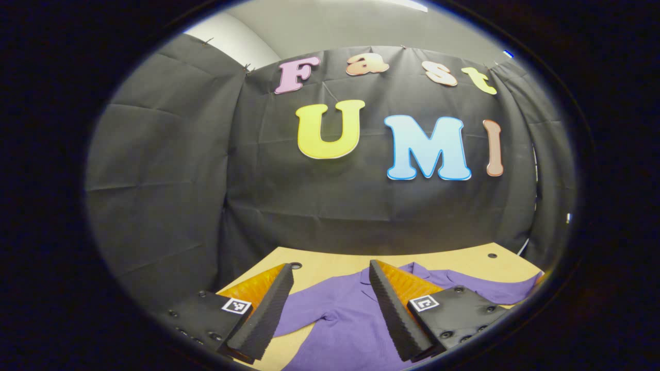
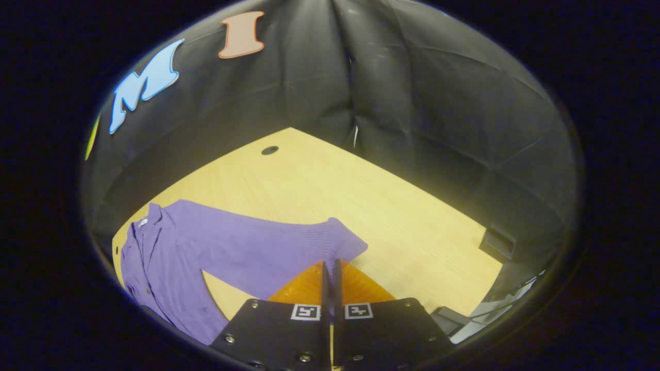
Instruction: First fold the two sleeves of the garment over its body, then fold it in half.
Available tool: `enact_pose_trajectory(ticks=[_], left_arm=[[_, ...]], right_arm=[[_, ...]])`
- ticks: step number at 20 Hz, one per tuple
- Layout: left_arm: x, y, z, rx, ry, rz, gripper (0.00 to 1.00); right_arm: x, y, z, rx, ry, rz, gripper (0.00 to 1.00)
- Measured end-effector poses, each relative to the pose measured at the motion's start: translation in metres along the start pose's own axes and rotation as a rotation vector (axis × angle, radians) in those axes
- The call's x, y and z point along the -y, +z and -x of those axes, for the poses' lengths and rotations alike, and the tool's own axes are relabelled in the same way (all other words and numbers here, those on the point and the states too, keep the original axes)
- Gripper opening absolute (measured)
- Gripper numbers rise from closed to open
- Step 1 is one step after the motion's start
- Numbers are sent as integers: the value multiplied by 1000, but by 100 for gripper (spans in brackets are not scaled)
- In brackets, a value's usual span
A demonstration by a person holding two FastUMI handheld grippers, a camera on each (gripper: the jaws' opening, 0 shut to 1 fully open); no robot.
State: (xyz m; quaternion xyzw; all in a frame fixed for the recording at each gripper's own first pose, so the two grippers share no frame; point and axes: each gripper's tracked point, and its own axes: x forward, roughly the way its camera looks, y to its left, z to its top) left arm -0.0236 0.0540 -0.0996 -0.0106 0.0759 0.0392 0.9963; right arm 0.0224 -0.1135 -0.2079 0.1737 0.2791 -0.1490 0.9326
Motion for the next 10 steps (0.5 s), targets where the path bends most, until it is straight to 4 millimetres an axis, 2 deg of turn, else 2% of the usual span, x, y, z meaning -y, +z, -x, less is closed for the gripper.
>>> enact_pose_trajectory(ticks=[5, 10], left_arm=[[-9, 1, -13, 13, -71, 10, 96], [-37, -1, -22, 17, -107, 17, 96]], right_arm=[[-43, 29, 51, 136, 2, 76, 3], [-104, 33, 82, 200, 46, 131, 2]])
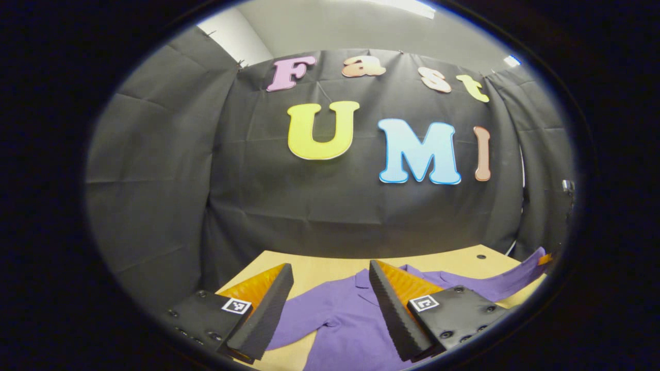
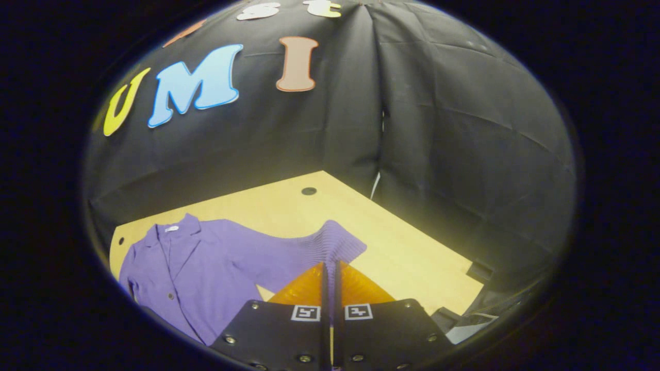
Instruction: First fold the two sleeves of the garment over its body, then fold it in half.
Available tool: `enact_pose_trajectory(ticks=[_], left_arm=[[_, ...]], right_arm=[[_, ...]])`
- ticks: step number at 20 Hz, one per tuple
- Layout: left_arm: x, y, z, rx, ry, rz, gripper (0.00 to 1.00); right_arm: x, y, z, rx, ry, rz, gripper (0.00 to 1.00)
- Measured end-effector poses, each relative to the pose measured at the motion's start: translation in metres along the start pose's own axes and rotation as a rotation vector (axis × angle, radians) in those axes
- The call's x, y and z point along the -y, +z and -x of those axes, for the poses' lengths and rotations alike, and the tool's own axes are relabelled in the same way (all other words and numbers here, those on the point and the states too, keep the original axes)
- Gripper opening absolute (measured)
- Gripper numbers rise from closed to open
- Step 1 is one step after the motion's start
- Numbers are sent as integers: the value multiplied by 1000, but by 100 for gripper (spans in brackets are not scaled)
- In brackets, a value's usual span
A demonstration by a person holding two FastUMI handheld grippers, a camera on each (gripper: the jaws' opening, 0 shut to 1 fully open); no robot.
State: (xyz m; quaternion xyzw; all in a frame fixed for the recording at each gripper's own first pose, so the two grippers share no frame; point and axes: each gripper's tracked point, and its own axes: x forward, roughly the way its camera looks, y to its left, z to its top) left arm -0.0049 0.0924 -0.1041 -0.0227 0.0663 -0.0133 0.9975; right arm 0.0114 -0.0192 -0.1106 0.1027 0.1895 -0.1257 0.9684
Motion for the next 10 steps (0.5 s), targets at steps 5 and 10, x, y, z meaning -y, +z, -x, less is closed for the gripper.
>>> enact_pose_trajectory(ticks=[5, 10], left_arm=[[-30, -5, 0, -3, 4, 10, 96], [-60, -7, 7, 4, 50, 32, 96]], right_arm=[[-70, 37, 17, 129, 29, 308, 2], [-190, 58, 22, 199, 210, 419, 2]])
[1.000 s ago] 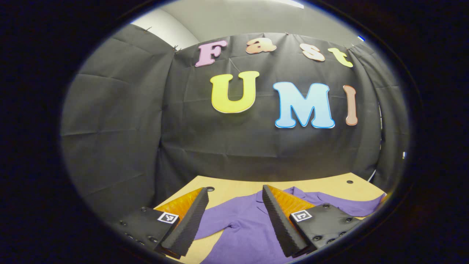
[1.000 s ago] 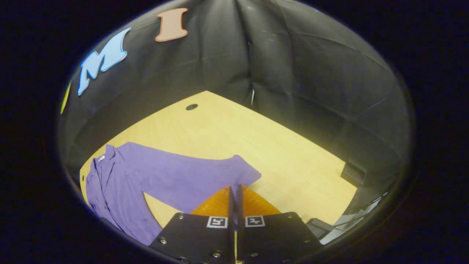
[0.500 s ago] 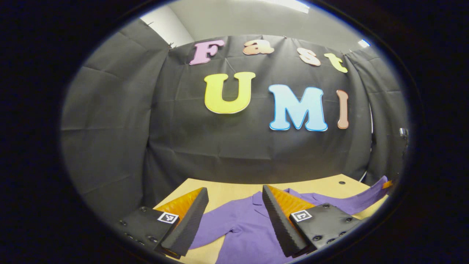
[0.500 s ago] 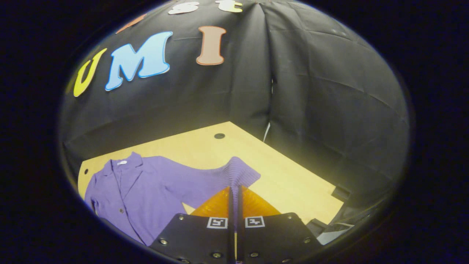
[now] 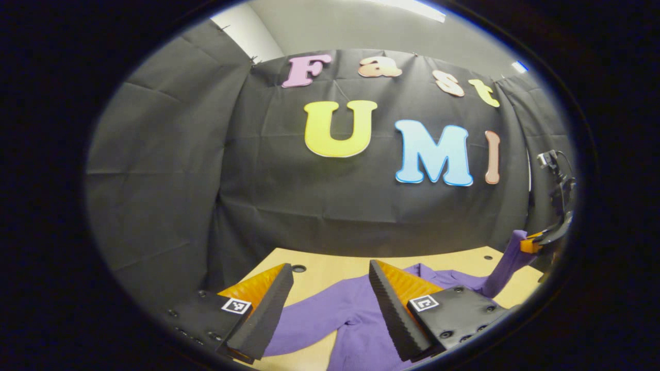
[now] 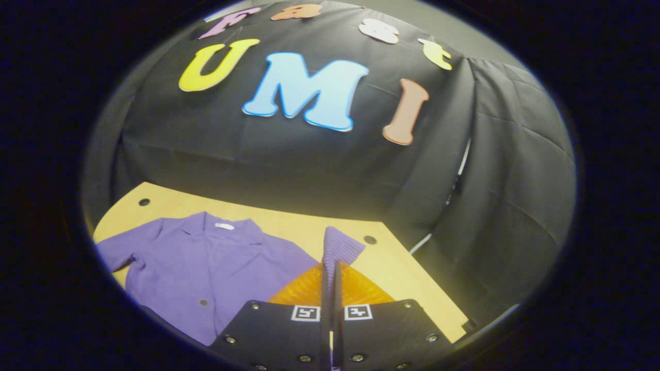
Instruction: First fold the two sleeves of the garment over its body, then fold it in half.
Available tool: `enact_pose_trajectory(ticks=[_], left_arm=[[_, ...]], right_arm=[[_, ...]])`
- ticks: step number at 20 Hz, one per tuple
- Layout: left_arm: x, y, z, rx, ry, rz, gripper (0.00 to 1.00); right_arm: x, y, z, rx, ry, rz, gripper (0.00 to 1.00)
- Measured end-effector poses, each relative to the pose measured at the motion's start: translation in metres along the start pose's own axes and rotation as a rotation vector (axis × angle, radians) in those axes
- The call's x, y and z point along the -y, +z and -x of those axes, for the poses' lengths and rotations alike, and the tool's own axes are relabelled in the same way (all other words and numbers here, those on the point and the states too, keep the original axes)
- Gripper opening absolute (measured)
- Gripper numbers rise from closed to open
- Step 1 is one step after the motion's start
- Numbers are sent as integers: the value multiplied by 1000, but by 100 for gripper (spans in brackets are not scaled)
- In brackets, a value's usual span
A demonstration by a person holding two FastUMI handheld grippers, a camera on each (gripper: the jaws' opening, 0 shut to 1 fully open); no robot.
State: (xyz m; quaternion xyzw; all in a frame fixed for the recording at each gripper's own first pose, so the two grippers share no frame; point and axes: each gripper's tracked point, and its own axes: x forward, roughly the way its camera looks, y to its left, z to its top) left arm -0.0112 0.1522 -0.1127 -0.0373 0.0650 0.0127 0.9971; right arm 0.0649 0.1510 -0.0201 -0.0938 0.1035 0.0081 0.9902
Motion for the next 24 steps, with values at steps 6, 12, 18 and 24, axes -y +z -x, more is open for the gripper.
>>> enact_pose_trajectory(ticks=[6, 12, 18, 24], left_arm=[[-35, -11, 6, -10, 87, 25, 96], [-54, -36, 12, -43, 163, 51, 96], [-89, -66, 26, -97, 285, 26, 95], [-127, -106, 46, -175, 419, 62, 96]], right_arm=[[-90, 45, -24, 59, 178, 64, 2], [-185, 40, -36, 24, 372, 59, 2], [-264, 1, -50, -76, 486, 138, 2], [-301, -26, -55, -150, 562, 156, 3]])
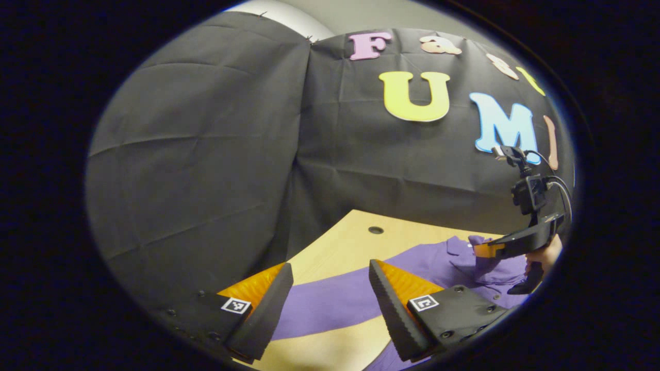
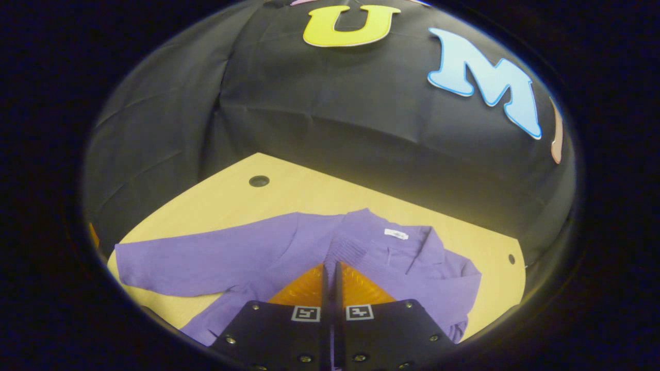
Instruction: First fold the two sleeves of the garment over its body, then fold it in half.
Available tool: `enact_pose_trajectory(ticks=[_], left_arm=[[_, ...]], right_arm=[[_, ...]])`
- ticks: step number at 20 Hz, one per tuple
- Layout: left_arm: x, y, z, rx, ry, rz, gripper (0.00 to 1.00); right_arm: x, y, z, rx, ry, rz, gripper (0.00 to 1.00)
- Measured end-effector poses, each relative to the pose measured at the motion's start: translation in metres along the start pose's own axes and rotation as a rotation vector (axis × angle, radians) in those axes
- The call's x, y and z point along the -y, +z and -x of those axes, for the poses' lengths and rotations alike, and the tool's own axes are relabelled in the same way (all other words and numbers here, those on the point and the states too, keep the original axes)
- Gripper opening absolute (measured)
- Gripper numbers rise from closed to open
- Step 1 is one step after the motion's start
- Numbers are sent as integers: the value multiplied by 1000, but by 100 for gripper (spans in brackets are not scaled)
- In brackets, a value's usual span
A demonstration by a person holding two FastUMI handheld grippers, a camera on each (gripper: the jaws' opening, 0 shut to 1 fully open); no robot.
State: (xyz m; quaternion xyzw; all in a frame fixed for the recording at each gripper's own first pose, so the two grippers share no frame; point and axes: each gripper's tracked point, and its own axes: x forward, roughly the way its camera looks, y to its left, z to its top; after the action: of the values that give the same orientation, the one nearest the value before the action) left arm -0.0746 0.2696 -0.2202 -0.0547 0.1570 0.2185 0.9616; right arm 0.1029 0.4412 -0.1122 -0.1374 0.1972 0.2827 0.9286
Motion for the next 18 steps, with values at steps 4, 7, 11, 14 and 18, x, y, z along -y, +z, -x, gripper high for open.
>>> enact_pose_trajectory(ticks=[4, 7, 11, 14, 18], left_arm=[[-21, -21, -1, -35, 76, 16, 96], [-25, -37, -8, -63, 106, 32, 96], [-31, -52, -10, -81, 154, 35, 96], [-46, -63, -16, -109, 226, 48, 96], [-81, -94, -21, -200, 363, 56, 96]], right_arm=[[-16, 1, 2, 4, 79, -10, 9], [-8, 16, 22, 65, 70, 37, 99], [-3, 24, 38, 122, 58, 91, 94], [-1, 33, 62, 168, 66, 108, 94], [-3, 38, 91, 209, 93, 105, 94]])
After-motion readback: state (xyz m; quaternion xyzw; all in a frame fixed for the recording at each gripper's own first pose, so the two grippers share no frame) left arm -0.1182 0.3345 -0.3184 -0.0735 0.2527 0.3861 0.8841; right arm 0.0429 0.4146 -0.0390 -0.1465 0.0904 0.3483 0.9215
